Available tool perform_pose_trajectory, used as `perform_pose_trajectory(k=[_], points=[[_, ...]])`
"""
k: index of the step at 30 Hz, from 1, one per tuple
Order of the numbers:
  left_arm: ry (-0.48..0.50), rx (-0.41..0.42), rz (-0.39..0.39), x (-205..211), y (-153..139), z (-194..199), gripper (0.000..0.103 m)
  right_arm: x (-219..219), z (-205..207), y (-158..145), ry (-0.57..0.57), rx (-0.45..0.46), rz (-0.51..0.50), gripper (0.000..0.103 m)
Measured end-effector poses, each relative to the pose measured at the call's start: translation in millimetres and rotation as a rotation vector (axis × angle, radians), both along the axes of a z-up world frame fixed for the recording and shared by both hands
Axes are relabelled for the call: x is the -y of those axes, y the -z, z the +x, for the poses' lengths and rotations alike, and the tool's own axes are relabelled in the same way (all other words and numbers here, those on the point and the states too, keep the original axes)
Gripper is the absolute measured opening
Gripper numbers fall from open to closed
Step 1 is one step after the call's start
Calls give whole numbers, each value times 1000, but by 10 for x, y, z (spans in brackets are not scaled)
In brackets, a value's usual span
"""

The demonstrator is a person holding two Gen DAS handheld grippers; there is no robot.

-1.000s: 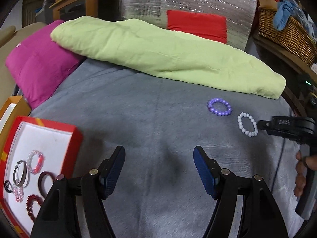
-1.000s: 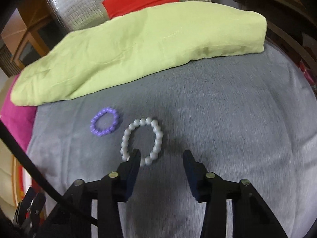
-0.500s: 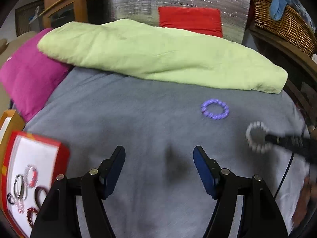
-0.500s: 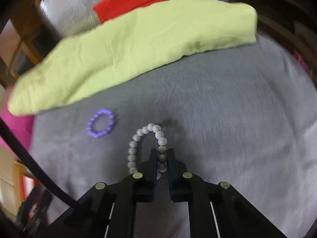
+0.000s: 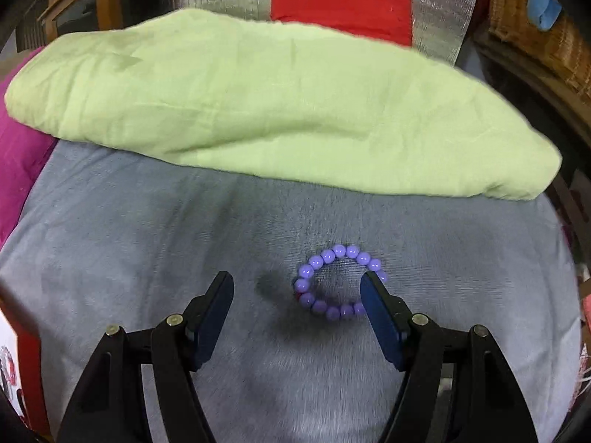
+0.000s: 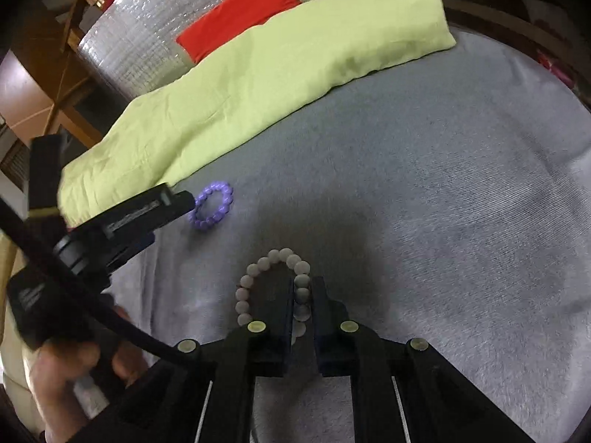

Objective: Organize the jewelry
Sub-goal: 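Grasp the white bead bracelet with the right tool while the left tool grasps the purple bead bracelet, then lift and hold the white and purple bracelets above the bed with both tools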

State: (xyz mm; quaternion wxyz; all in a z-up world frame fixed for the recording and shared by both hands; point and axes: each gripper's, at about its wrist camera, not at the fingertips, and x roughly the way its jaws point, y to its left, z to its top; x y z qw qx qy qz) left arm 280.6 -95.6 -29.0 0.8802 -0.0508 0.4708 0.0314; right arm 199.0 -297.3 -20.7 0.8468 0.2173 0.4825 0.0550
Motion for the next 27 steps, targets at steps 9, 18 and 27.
perform_pose_trajectory(k=[9,18,27], points=[[85,28,6,-138,28,-457,10,95,-25,13,16,12,13,10],[121,90,-34,-349,-96,-1171,10,59,-176,-153,46,59,-37,10],[119,112,-62,-490,-137,-1704,10,-50,-357,-319,27,92,-76,10]])
